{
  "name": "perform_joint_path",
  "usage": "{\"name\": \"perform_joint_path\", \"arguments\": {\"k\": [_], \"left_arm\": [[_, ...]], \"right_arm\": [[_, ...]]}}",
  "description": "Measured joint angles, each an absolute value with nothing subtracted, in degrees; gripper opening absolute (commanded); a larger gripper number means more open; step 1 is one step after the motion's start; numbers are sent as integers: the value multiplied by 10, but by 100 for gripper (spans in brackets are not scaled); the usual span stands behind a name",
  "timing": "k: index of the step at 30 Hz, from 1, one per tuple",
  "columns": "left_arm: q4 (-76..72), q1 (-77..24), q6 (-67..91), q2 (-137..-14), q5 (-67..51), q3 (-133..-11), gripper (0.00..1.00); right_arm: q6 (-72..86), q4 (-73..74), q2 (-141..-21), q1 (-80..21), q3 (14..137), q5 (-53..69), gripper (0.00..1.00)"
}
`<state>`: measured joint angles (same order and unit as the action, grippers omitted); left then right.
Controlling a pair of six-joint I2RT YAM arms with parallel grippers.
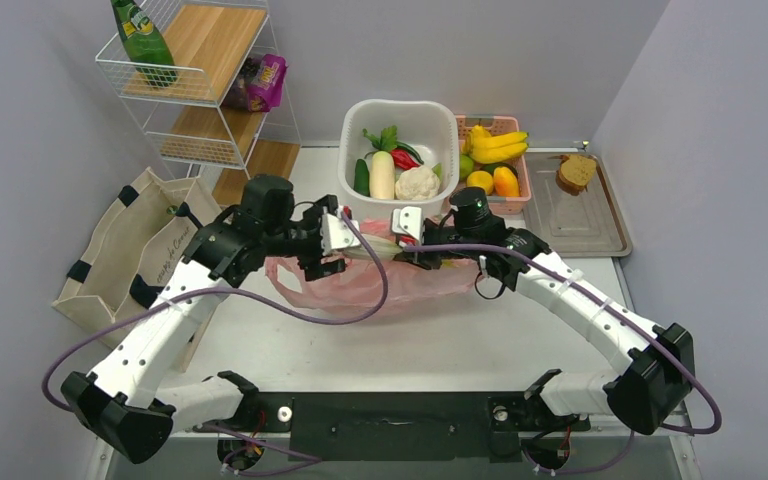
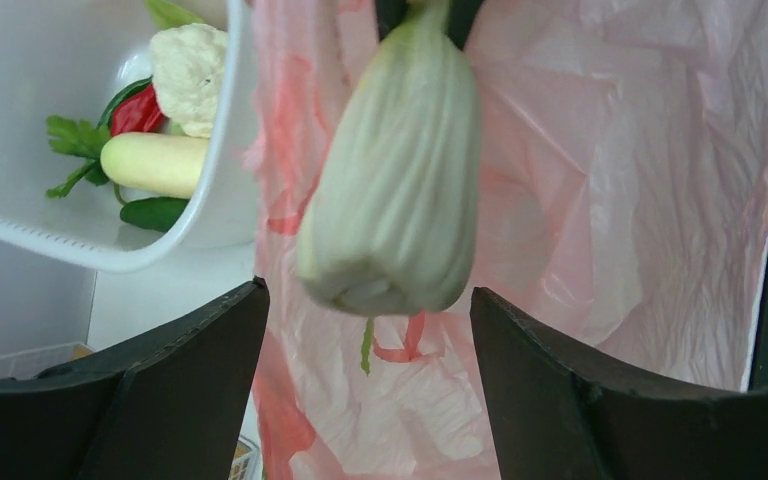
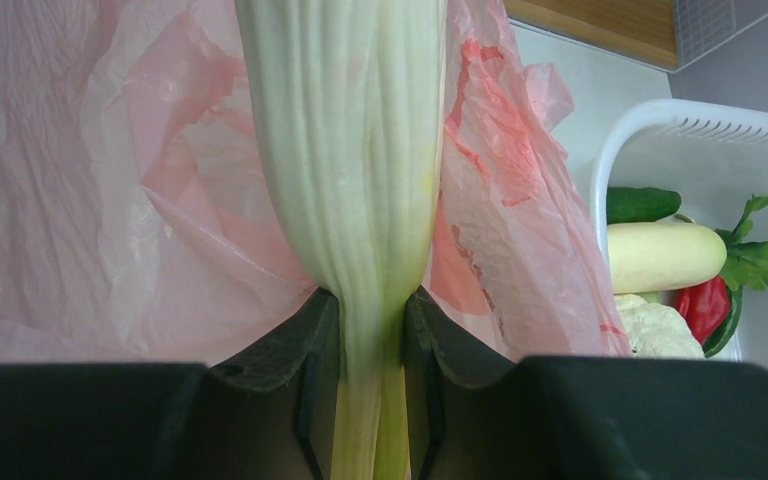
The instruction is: Untie the knot of the grocery bags and take out the mixed food
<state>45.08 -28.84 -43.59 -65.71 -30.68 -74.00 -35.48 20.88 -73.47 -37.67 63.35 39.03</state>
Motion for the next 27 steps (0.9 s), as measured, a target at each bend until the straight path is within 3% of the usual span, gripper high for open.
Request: {"name": "perform_joint_path", "arguments": {"k": [6, 8, 11, 13, 14, 16, 20, 27], "left_arm": [[446, -377, -507, -664, -241, -713, 70], [436, -399, -517, -666, -219, -704, 58], [431, -418, -523, -673, -196, -703, 13], [431, -423, -531, -679, -180, -703, 0], [430, -423, -532, -681, -176, -703, 0], [430, -423, -533, -683, -172, -703, 0], [433, -403, -527, -674, -171, -703, 0], [453, -318, -526, -606, -213, -703, 0]], "right_arm": [[-373, 223, -740, -384, 636, 390, 3], [-381, 233, -743, -387, 637, 391, 3], [-391, 247, -754, -387, 642, 390, 6], [-396, 254, -759, -387, 643, 390, 20], [-397, 256, -761, -387, 643, 389, 37], [-404, 262, -762, -386, 643, 388, 51], [-440, 293, -762, -374, 644, 375, 58], [-530, 360, -779, -303, 614, 321, 61]]}}
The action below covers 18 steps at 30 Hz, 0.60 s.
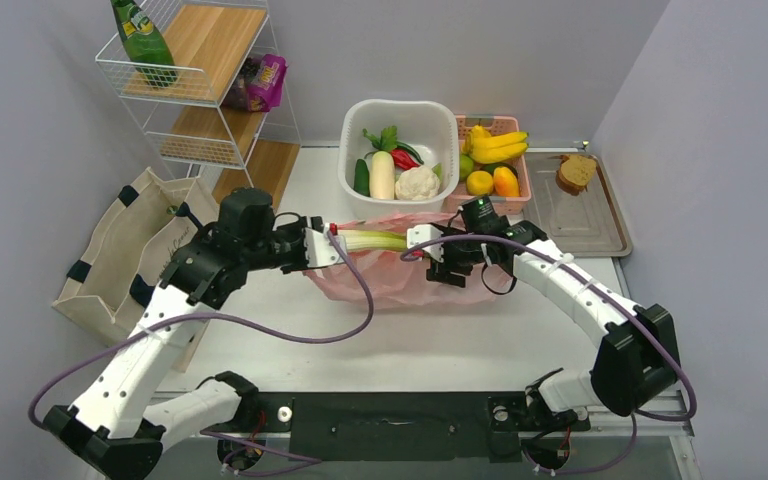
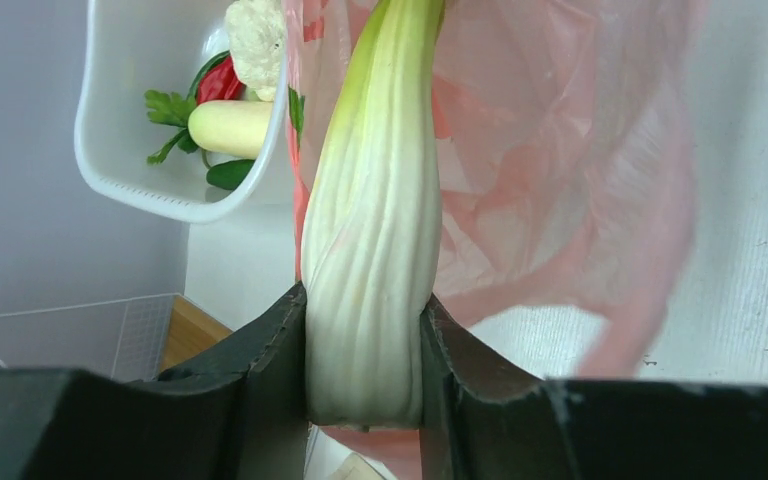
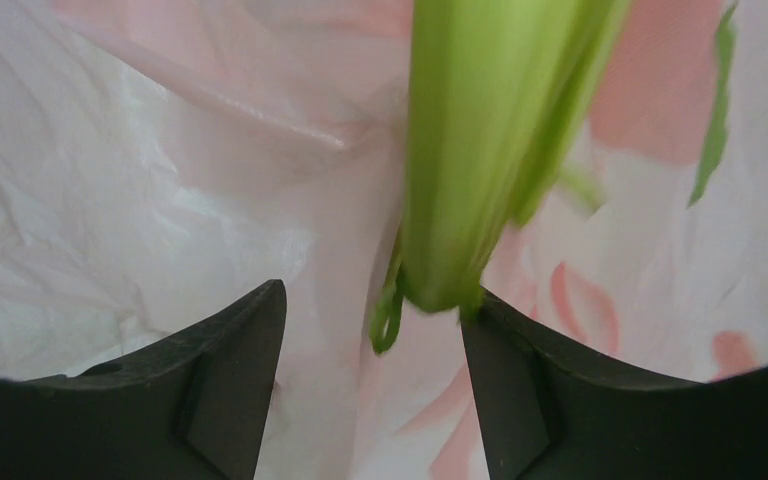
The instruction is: Untie the knot of the grocery bags and take out the mixed food
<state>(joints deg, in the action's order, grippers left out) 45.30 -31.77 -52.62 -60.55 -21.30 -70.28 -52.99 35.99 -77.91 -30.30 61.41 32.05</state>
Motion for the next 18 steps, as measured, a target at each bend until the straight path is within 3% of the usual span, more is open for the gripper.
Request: {"name": "perform_joint_path", "arguments": {"k": [9, 18], "left_arm": [[501, -249, -508, -564, -279, -724, 0], [481, 6, -314, -604, -447, -806, 0]], "right_arm": [[-567, 413, -822, -285, 609, 289, 63], [-571, 404, -807, -286, 592, 291, 61]]}}
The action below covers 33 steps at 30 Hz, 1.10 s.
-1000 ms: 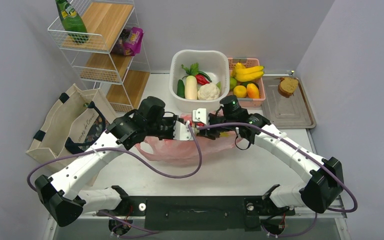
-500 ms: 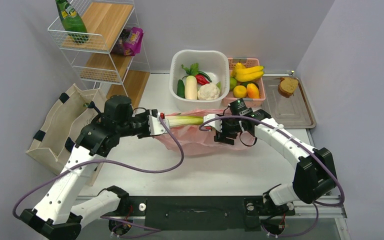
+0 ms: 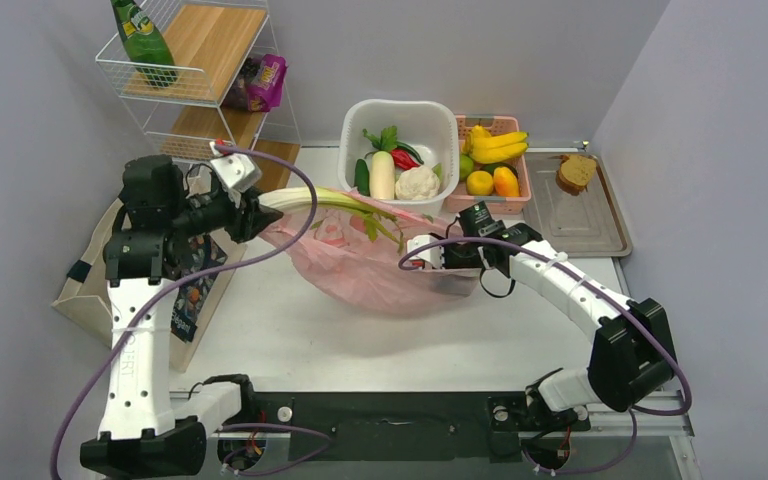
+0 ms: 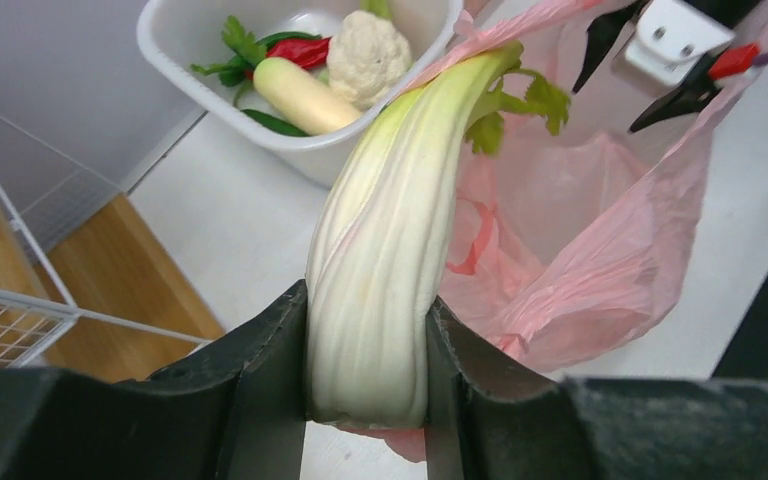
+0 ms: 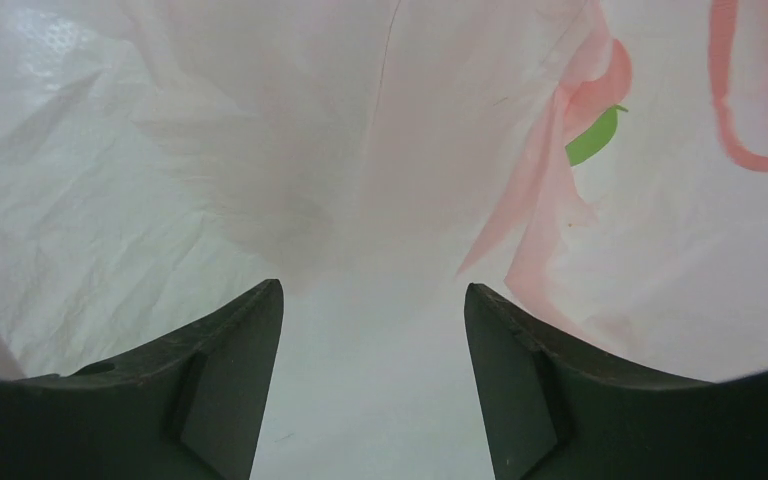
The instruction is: Untie the knot of the grocery bags and take out the mixed food
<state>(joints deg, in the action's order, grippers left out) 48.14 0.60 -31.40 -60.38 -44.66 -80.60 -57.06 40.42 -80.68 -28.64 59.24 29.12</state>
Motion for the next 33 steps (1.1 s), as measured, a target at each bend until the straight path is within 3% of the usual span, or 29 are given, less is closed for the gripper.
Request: {"name": "perform_joint_path", "arguments": {"k": [5, 9, 16, 23, 29, 33], "left_arm": [[462, 40, -260, -632, -548, -830, 0], [461, -11, -268, -633, -548, -835, 0], [453, -250, -324, -609, -394, -786, 0], [456, -399, -323, -656, -221, -795, 0], [503, -393, -237, -701, -246, -894, 0], [579, -296, -212, -715, -333, -988, 0]], "right_arm": [[-570, 397, -804, -286, 590, 293, 58], [-553, 399, -804, -279, 590, 294, 57], [-495, 404, -798, -273, 627, 311, 48], [-473, 422, -786, -272, 630, 307, 48], [-473, 434, -786, -268, 629, 301, 49], [-477, 432, -780, -266, 618, 297, 50]]}}
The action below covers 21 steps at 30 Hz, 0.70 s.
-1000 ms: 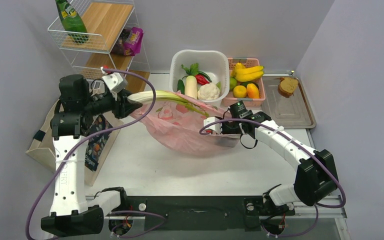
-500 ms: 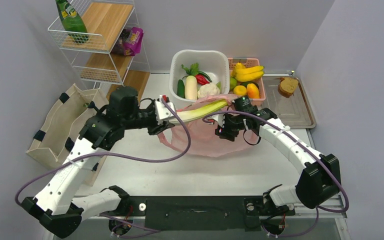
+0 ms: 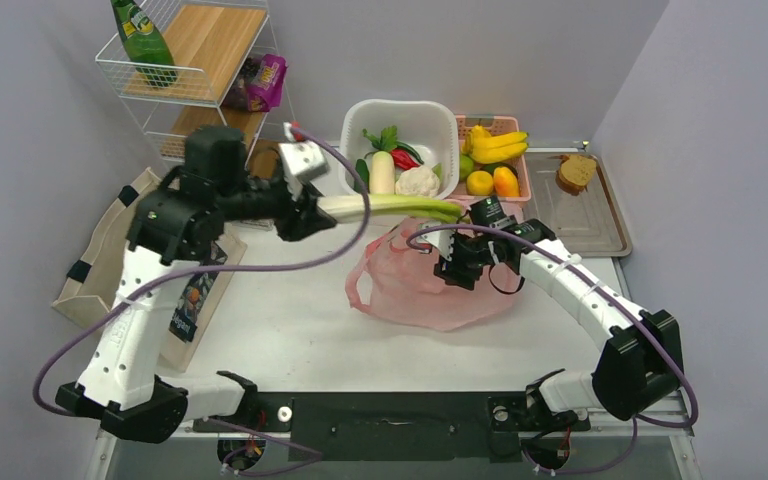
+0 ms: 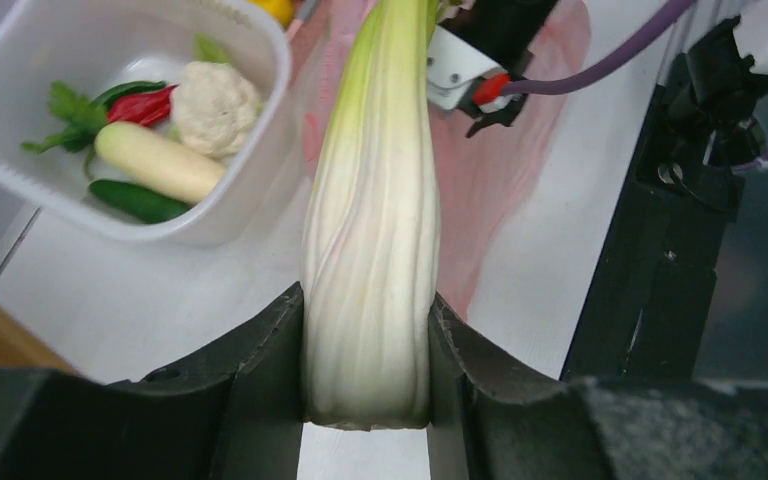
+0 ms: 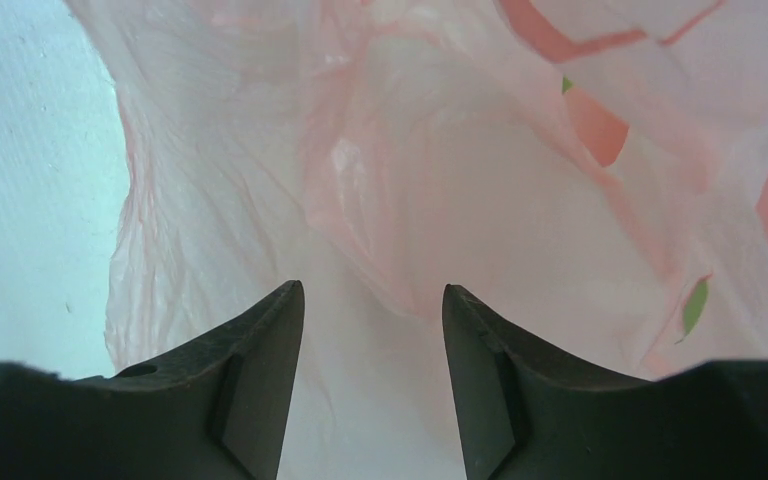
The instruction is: Untie the knot of the grocery bags and take out the mixed food
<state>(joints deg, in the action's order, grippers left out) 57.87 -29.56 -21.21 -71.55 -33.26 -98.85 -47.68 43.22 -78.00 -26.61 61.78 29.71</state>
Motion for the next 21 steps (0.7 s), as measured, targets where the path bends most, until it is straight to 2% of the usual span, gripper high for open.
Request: {"name": "perform_joint_path", "arguments": {"k": [6, 10, 13, 16, 21], "left_arm": [[728, -110, -312, -760, -436, -1162, 0], [739, -87, -320, -726, -455, -1129, 0], [600, -85, -217, -669, -441, -999, 0], [433, -124, -113, -645, -355, -882, 0], [211, -252, -57, -713, -174, -798, 0]], "right_arm": [[-477, 444, -783, -232, 604, 289, 49], [-472, 454, -798, -206, 604, 284, 49], [-471, 462, -799, -187, 598, 276, 49], [-473, 465, -796, -167, 580, 255, 48], [-479, 478, -773, -124, 540, 207, 47]]}}
